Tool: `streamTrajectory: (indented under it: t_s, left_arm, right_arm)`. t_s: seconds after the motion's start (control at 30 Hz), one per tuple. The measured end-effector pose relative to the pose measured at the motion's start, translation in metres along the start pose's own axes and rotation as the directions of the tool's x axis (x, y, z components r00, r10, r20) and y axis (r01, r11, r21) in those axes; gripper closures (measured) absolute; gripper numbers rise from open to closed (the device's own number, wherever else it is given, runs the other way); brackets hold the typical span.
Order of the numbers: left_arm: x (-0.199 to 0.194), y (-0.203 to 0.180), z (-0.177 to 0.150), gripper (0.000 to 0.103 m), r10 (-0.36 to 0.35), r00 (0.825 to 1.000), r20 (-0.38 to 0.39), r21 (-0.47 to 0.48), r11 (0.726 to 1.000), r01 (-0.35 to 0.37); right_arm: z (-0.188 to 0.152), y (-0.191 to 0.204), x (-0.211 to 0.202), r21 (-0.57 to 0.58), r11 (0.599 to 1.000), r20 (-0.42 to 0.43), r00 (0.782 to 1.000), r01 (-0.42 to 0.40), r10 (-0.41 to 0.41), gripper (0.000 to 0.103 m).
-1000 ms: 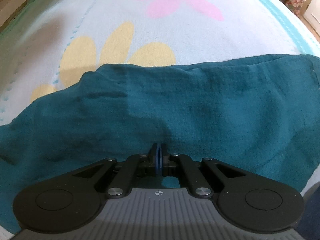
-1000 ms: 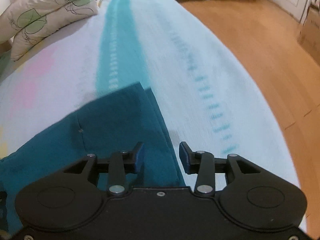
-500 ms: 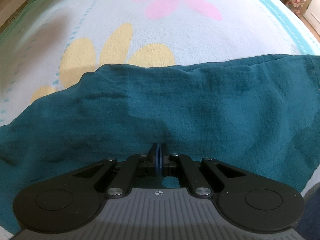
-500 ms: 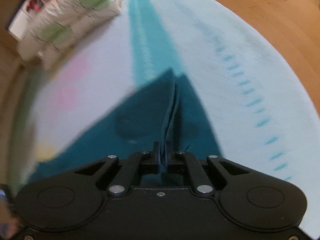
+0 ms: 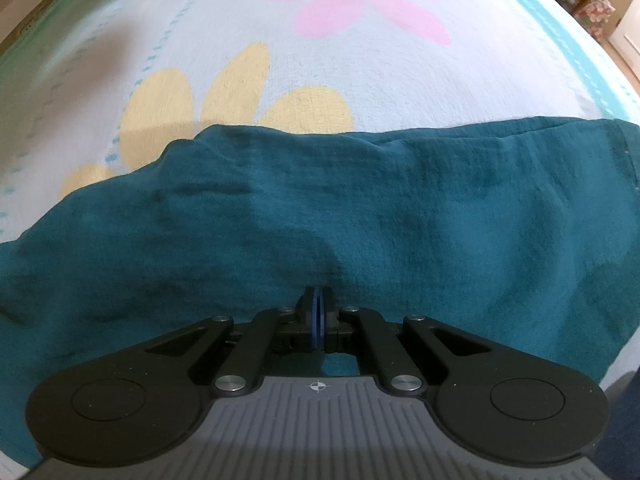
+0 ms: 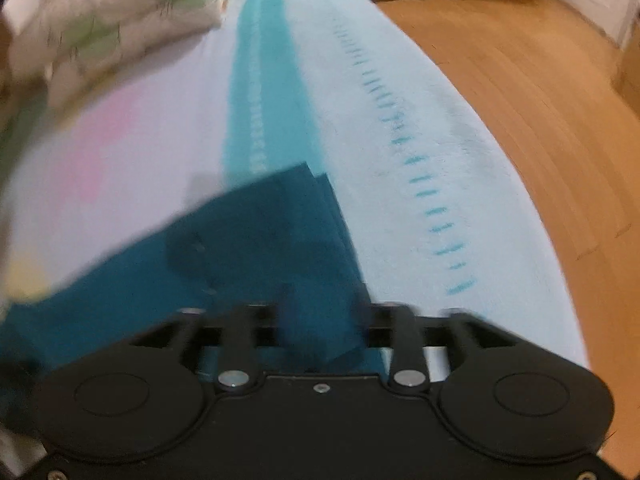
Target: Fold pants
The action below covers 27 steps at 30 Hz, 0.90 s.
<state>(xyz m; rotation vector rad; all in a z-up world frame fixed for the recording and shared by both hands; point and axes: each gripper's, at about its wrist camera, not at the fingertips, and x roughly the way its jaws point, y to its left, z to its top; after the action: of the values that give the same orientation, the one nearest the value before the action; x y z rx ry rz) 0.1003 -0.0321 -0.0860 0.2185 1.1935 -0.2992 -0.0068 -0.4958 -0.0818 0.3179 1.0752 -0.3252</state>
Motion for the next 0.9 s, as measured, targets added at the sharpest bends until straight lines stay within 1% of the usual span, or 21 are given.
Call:
streamTrajectory:
  t_s: [0.03,0.07,0.1,0.2,0.27,0.3,0.33,0.37,0.4,0.43,0.53,0.6,0.63,0.67,0.7,0.73,0.77,0.8,0.83,0.87,0.9]
  left_arm:
    - [0.0,0.0,0.0,0.1,0.001,1.0,0.001,0.003,1.0,-0.001]
    - [0.0,0.0,0.0,0.1,0.002,1.0,0.002,0.005,1.0,-0.002]
    - [0.0,0.0,0.0,0.1,0.004,1.0,0.003,0.007,1.0,-0.004]
    - [0.0,-0.004,0.0,0.1,0.013,1.0,0.004,0.013,1.0,-0.013]
    - [-0.001,-0.007,-0.001,0.1,0.021,1.0,0.006,0.024,0.999,-0.021]
    - [-0.001,-0.008,-0.001,0.1,0.025,1.0,0.008,0.03,0.999,-0.025]
    - [-0.001,-0.01,-0.001,0.1,0.029,1.0,0.01,0.036,0.999,-0.029]
    - [-0.001,-0.011,-0.002,0.1,0.032,0.999,0.011,0.04,0.999,-0.032]
    - [-0.001,-0.012,-0.002,0.1,0.035,0.999,0.012,0.045,0.998,-0.035]
    - [-0.001,-0.014,-0.002,0.1,0.037,0.999,0.012,0.047,0.998,-0.038]
    - [-0.002,-0.018,-0.002,0.1,0.039,0.999,0.014,0.051,0.998,-0.039]
    - [-0.002,-0.017,-0.003,0.1,0.035,0.999,0.013,0.047,0.998,-0.036]
    - [-0.002,-0.017,-0.003,0.1,0.034,0.999,0.012,0.045,0.998,-0.035]
    - [-0.002,-0.018,-0.003,0.1,0.032,0.999,0.011,0.043,0.999,-0.033]
    - [-0.003,-0.016,-0.003,0.1,0.03,0.999,0.011,0.04,0.999,-0.031]
    - [-0.004,-0.016,-0.003,0.1,0.029,1.0,0.01,0.038,0.999,-0.029]
    - [-0.003,-0.015,-0.002,0.1,0.027,1.0,0.009,0.038,0.999,-0.027]
    - [-0.003,-0.015,-0.002,0.1,0.026,1.0,0.008,0.036,0.999,-0.026]
    - [-0.003,-0.014,-0.002,0.1,0.025,1.0,0.008,0.034,0.999,-0.025]
    - [-0.003,-0.014,-0.002,0.1,0.024,1.0,0.006,0.032,0.999,-0.024]
    - [-0.003,-0.012,-0.001,0.1,0.022,1.0,0.005,0.031,0.999,-0.022]
  right_arm:
    - [-0.003,0.001,0.005,-0.021,1.0,-0.009,1.0,0.022,-0.022,0.043]
    - [-0.005,-0.002,0.011,-0.03,0.999,-0.024,0.999,0.022,-0.023,0.043]
    - [-0.008,-0.005,0.016,-0.021,1.0,-0.037,0.999,0.0,0.0,0.043]
    - [-0.018,-0.018,0.029,0.055,0.991,-0.082,0.988,-0.124,0.128,0.043]
    - [-0.024,-0.02,0.03,0.07,0.983,-0.077,0.982,-0.167,0.172,0.043]
    - [-0.025,-0.02,0.028,0.075,0.981,-0.065,0.981,-0.177,0.182,0.043]
    - [-0.026,-0.02,0.025,0.086,0.978,-0.052,0.979,-0.191,0.196,0.046]
    - [-0.025,-0.021,0.022,0.11,0.969,-0.054,0.972,-0.221,0.228,0.069]
    - [-0.023,-0.022,0.019,0.149,0.955,-0.074,0.96,-0.257,0.27,0.087]
    - [-0.02,-0.023,0.017,0.192,0.941,-0.078,0.952,-0.278,0.297,0.087]
    - [-0.01,-0.027,0.003,0.299,0.884,-0.046,0.92,-0.359,0.389,0.087]
    - [-0.005,-0.032,-0.009,0.386,0.825,-0.016,0.891,-0.413,0.454,0.087]
    - [-0.004,-0.035,-0.012,0.422,0.799,-0.005,0.88,-0.429,0.476,0.087]
    - [-0.005,-0.039,-0.017,0.462,0.774,0.002,0.873,-0.433,0.487,0.087]
    - [-0.004,-0.04,-0.016,0.488,0.761,0.005,0.874,-0.427,0.487,0.087]
    - [-0.004,-0.042,-0.018,0.505,0.76,0.002,0.881,-0.408,0.472,0.087]
    - [-0.004,-0.046,-0.02,0.508,0.777,-0.009,0.899,-0.372,0.437,0.087]
    - [-0.005,-0.047,-0.022,0.489,0.818,-0.034,0.931,-0.302,0.364,0.085]
    - [-0.005,-0.048,-0.022,0.467,0.853,-0.058,0.954,-0.233,0.293,0.079]
    - [-0.005,-0.049,-0.021,0.449,0.88,-0.085,0.973,-0.156,0.216,0.072]
    - [-0.005,-0.05,-0.021,0.434,0.896,-0.105,0.983,-0.093,0.154,0.069]
